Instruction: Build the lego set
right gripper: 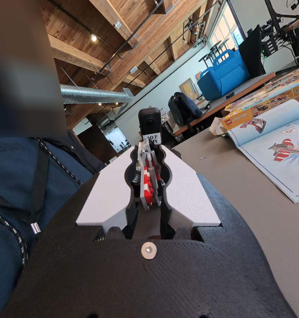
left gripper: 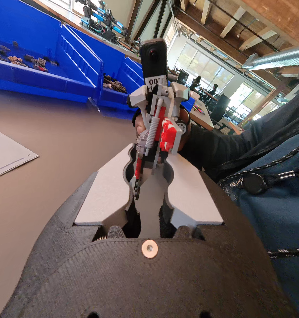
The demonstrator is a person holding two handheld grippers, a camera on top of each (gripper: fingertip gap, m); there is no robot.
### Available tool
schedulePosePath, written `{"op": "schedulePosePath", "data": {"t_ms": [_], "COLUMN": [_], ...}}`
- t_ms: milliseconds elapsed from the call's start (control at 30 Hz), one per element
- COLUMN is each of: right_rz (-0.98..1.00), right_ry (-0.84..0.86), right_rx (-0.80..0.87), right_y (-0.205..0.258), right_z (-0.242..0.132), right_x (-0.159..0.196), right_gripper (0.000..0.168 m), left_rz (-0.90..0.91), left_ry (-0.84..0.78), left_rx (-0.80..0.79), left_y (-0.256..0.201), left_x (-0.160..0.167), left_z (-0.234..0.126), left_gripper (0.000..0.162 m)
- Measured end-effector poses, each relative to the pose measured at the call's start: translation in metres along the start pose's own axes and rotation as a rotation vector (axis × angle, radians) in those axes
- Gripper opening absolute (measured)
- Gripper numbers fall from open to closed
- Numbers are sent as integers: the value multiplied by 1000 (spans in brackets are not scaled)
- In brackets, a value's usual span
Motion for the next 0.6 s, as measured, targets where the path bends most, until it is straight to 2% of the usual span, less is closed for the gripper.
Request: {"op": "schedulePosePath", "data": {"t_ms": [200,400,533,600], "right_rz": [-15,16,4,-28], "right_ry": [-38,-50,-40,12], "right_rx": [-5,-3,73,134], "right_y": [3,2,-6,-12], "right_z": [1,0,-10,-20], "right_x": [-5,-7,-15,-15], "right_gripper": [23,23,42,44], "left_rz": [21,141,182,198], "left_ry": [-45,-48,-61,-56], "left_rx": [-18,-84,-153,-208], "left_y": [-2,0,10,18], "left_x": [-5,-9,-15,-17], "left_z": [2,-5,-20,-30], "left_gripper": [27,26,26,26]}}
Point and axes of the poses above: each gripper's, where its closed fingertips meet, z out along the fingers, x out of its underside, y = z × x across the jaws, the point moved 1 cm from there along -z, back along the fingers, and after that the axes turned 2 degrees about -x, right-handed, at the moved point
